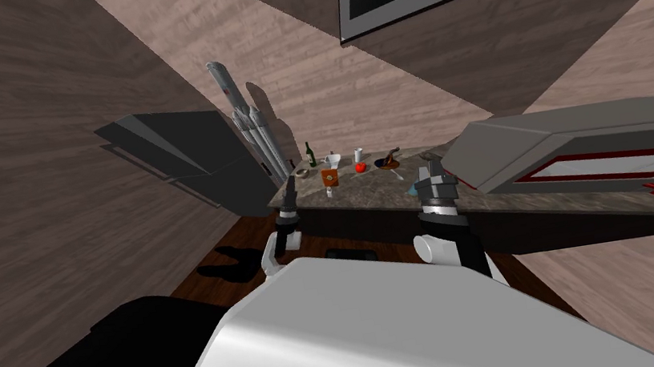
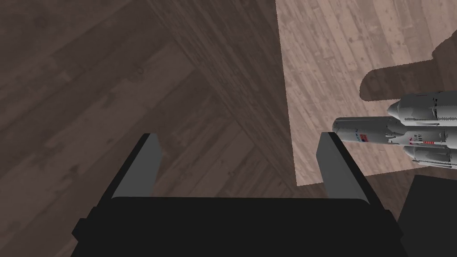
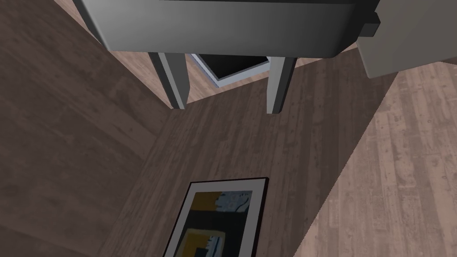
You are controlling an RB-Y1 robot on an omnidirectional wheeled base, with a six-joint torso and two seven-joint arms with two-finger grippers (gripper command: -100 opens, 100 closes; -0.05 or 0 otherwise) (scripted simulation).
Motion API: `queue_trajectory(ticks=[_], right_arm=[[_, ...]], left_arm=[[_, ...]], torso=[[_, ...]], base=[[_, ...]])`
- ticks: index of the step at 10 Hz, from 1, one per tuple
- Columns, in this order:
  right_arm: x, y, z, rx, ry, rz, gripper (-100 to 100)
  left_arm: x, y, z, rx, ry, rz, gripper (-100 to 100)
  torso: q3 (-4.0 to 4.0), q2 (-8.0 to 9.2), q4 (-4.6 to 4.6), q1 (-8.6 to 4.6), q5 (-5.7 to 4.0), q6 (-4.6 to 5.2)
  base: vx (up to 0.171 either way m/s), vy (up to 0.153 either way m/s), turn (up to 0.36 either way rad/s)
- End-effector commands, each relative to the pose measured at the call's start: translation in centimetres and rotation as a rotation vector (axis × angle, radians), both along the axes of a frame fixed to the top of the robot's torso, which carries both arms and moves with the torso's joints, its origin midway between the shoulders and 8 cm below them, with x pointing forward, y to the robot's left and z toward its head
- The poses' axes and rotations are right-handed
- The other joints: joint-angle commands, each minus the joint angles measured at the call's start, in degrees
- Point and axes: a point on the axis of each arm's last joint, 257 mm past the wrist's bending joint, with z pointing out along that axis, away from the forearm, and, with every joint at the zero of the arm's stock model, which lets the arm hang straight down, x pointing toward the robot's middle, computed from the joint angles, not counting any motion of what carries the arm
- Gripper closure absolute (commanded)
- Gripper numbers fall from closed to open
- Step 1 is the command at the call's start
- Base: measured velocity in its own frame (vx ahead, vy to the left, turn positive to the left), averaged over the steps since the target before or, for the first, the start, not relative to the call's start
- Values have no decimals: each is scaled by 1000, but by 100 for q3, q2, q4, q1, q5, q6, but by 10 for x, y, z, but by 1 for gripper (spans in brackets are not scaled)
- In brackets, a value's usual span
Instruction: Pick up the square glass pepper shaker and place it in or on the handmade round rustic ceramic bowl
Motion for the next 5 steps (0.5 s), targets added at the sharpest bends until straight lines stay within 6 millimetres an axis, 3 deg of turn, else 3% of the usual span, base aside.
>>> queue_trajectory(ticks=[1,5], right_arm=[[0,0,0,0,0,0,0],[0,0,0,0,0,0,0]], left_arm=[[9,-5,-14,38,20,-2,-100],[27,-13,-41,108,58,-4,-100]], torso=[[0,0,0,0,0,0],[-1,-2,-1,-4,-1,0]], base=[[21,-35,19],[22,-36,18]])
